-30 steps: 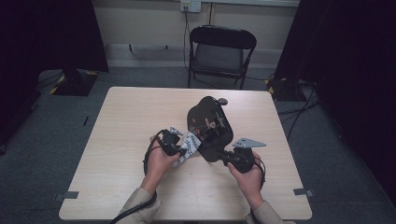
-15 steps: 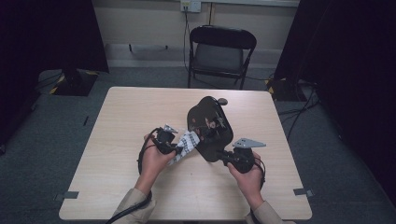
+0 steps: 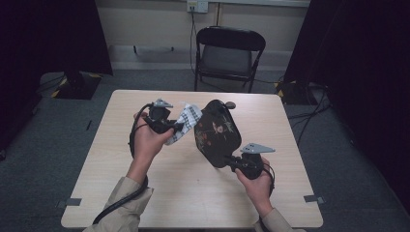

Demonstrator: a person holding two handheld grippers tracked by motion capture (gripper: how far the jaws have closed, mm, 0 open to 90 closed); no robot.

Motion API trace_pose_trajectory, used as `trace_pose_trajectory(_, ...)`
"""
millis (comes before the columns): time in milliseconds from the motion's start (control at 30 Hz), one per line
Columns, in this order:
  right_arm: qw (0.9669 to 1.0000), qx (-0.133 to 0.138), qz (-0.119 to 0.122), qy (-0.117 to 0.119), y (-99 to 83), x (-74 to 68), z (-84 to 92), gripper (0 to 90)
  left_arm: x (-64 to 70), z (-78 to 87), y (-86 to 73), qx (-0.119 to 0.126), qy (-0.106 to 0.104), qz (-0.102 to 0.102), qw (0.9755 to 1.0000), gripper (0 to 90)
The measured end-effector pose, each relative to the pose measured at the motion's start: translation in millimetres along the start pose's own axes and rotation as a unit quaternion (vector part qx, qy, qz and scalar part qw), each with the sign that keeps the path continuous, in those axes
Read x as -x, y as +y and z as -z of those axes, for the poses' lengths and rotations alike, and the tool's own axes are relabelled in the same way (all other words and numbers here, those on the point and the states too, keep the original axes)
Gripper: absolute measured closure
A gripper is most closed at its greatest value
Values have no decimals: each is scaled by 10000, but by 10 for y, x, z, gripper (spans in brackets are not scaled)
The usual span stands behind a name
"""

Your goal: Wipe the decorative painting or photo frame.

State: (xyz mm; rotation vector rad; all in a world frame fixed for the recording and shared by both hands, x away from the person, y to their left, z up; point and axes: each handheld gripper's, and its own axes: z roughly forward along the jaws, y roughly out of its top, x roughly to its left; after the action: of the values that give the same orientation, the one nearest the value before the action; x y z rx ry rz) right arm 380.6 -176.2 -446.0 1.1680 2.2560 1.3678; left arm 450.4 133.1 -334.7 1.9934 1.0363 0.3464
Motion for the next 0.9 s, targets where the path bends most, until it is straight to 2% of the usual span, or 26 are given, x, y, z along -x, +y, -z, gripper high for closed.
trace_pose_trajectory(100,10000,1,5,-5,1,-3,-2,790,59,60,185,122,-12,-112,9999,745)
trace_pose_trajectory(133,10000,-1,6,-2,2,-3,-2,790,59,60,185,122,-12,-112,9999,745)
trace_pose_trajectory(200,10000,-6,6,-4,3,-3,-3,790,128,75,341,249,-45,-148,9996,746)
trace_pose_trajectory(267,10000,-13,11,-13,4,-6,-3,790,154,68,384,289,-59,-188,9994,745)
trace_pose_trajectory(300,10000,-11,13,-10,4,-5,-4,790,216,40,448,294,-130,-230,9992,745)
trace_pose_trajectory(367,10000,-11,17,1,4,-2,-3,790,264,-8,473,291,-170,-256,9991,745)
trace_pose_trajectory(567,10000,-6,24,-9,2,-5,-4,790,291,-123,416,191,-165,-300,9992,745)
trace_pose_trajectory(700,10000,-11,19,-8,4,-5,-4,790,263,-148,351,63,-107,-339,9993,745)
trace_pose_trajectory(900,10000,-14,22,-8,5,-7,-5,790,255,-199,260,10,-50,-349,9994,745)
